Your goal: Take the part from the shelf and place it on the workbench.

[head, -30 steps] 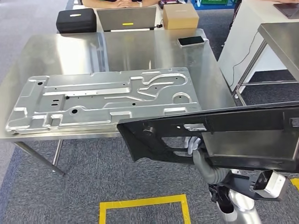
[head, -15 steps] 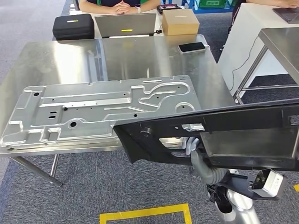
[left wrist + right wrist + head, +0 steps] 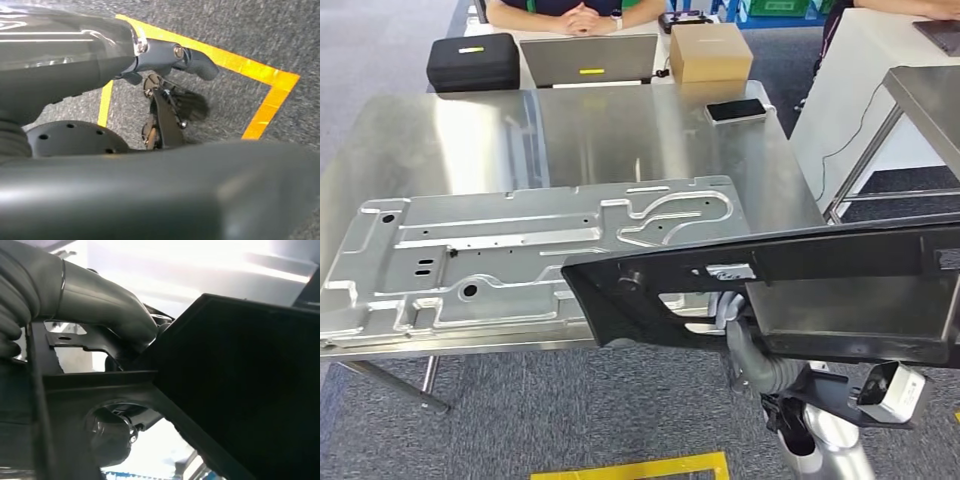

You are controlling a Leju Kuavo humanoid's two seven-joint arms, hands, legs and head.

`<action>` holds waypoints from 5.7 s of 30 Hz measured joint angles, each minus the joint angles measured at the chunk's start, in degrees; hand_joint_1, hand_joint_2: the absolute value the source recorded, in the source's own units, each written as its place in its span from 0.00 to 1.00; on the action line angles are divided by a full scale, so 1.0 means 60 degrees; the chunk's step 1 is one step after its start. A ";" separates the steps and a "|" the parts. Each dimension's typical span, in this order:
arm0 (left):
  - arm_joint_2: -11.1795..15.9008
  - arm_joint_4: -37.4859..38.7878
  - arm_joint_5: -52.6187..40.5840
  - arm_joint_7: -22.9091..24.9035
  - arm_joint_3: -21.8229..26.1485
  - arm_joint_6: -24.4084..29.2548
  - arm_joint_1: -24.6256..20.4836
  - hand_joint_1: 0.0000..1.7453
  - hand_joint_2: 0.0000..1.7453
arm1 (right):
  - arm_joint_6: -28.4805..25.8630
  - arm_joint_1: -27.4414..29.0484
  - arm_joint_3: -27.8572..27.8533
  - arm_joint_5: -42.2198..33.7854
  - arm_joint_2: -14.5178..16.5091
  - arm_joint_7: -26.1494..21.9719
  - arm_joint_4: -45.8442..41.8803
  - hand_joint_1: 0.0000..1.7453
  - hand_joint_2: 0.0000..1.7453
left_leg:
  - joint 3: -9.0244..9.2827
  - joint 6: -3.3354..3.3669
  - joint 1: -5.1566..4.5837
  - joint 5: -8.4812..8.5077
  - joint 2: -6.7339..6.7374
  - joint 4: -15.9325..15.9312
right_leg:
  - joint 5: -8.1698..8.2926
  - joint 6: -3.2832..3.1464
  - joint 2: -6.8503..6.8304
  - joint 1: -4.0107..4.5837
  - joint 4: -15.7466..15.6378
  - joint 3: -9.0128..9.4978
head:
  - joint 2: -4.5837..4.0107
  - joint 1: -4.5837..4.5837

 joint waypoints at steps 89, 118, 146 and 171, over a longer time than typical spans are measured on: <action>-0.0257 0.0007 -0.1154 -0.0342 -0.1009 -0.0192 -0.0263 0.00 1.00 | -0.3460 -0.7463 0.2730 1.6296 0.1537 0.6387 0.7990 1.00 1.00 | -0.1167 -0.0025 0.0063 0.0915 0.0005 0.0077 | -0.0656 0.0196 0.0024 -0.0071 -0.0455 0.1168 | -0.0001 -0.0051; -0.0257 0.0007 -0.1359 -0.0894 -0.1296 0.0035 -0.0522 0.00 0.25 | -0.2453 -0.8953 0.2946 1.5548 0.2466 0.6349 1.2381 0.00 0.00 | -0.1166 -0.0025 0.0065 0.0915 0.0005 0.0077 | -0.0656 0.0196 0.0024 -0.0071 -0.0455 0.1167 | -0.0002 -0.0051; 0.0050 0.0007 -0.0876 -0.1276 -0.1249 -0.0616 -0.0179 0.00 0.00 | -0.2741 -0.8175 0.2711 0.4906 0.2062 0.1639 1.0192 0.00 0.00 | -0.1158 -0.0026 0.0074 0.0913 0.0000 0.0077 | -0.0662 0.0192 0.0010 -0.0068 -0.0456 0.1170 | -0.0001 -0.0051; 0.0024 0.0007 -0.0935 -0.1433 -0.1265 -0.0405 -0.0172 0.00 0.00 | -0.1013 -0.3236 -0.1078 0.0366 0.1507 0.0391 0.0715 0.00 0.00 | -0.1150 -0.0030 0.0061 0.0907 0.0003 0.0076 | -0.0667 0.0194 0.0018 -0.0071 -0.0460 0.1173 | -0.0003 -0.0051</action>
